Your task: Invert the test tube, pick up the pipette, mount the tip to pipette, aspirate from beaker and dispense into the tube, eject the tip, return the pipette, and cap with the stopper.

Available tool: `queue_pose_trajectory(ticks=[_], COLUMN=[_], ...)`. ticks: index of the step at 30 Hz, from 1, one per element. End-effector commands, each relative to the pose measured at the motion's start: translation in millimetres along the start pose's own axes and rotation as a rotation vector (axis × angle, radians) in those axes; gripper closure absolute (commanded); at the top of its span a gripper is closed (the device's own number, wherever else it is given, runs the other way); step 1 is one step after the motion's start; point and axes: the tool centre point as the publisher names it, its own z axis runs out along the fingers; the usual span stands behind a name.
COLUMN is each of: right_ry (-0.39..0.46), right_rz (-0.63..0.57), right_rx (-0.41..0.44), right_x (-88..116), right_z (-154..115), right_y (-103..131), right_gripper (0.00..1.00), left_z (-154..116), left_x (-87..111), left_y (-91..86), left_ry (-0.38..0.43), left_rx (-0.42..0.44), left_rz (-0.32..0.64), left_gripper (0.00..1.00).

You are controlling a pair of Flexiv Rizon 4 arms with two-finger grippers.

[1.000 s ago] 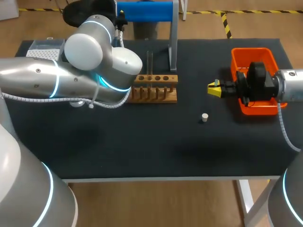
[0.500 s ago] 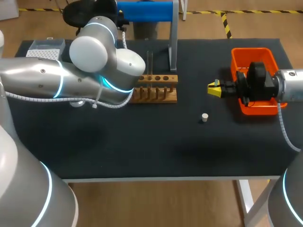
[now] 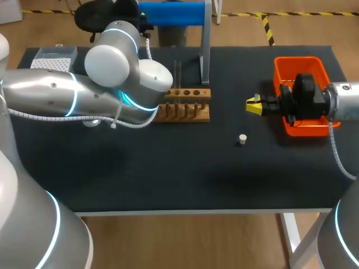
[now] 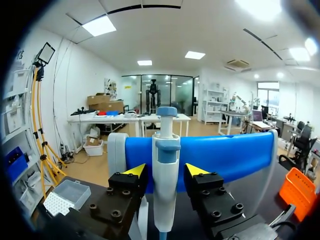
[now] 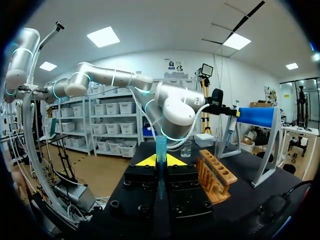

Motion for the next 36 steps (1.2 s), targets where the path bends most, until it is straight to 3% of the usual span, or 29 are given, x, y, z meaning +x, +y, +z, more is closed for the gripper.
queue_pose_trajectory(ticks=[1,5,6,7,9,12,14,15,16,20,22,25,36], right_ry=[-0.001,-0.001,-0.001,-0.001,-0.001,-0.001,-0.001,-0.001,-0.001,-0.001,-0.001,-0.001,-0.001], right_rz=[0.0,0.0,0.0,0.0,0.0,0.0,0.0,0.0,0.0,0.0,0.0,0.0,0.0], right_rx=[0.003,0.003,0.003,0.003,0.003,0.003,0.003,0.003,0.003,0.003,0.003,0.003,0.003], right_x=[1,1,1,1,1,1,1,1,1,1,1,1,1], right_z=[-1,-1,-1,-1,-1,-1,-1,-1,-1,-1,-1,-1,-1], right_y=[1,1,1,1,1,1,1,1,1,1,1,1,1], right_gripper=[1.0,1.0,1.0,1.0,1.0,1.0,1.0,1.0,1.0,1.0,1.0,1.0,1.0], left_z=[6,6,6,6,6,6,6,7,7,7,7,5,-6], left_x=[2.1,2.2,2.2,2.1,2.0,1.8,1.8,2.1,2.2,2.0,1.7,-0.3,-11.7], left_y=[2.8,3.5,3.7,4.0,4.7,5.8,6.4,6.7,6.8,7.5,7.5,5.4,-38.9], left_ry=[-0.004,-0.005,-0.005,-0.005,-0.006,-0.007,-0.007,-0.006,-0.005,-0.007,-0.009,-0.014,-0.037], left_rx=[0.008,0.008,0.008,0.009,0.009,0.007,0.005,0.005,0.004,0.002,0.002,0.008,0.081], left_rz=[-0.002,-0.004,-0.005,-0.007,-0.01,-0.013,-0.014,-0.013,-0.013,-0.015,-0.016,-0.02,0.011], left_gripper=[0.56,0.58,0.64,0.78,0.87,0.86,0.77,0.78,0.85,0.9,1.0,1.0,1.0])
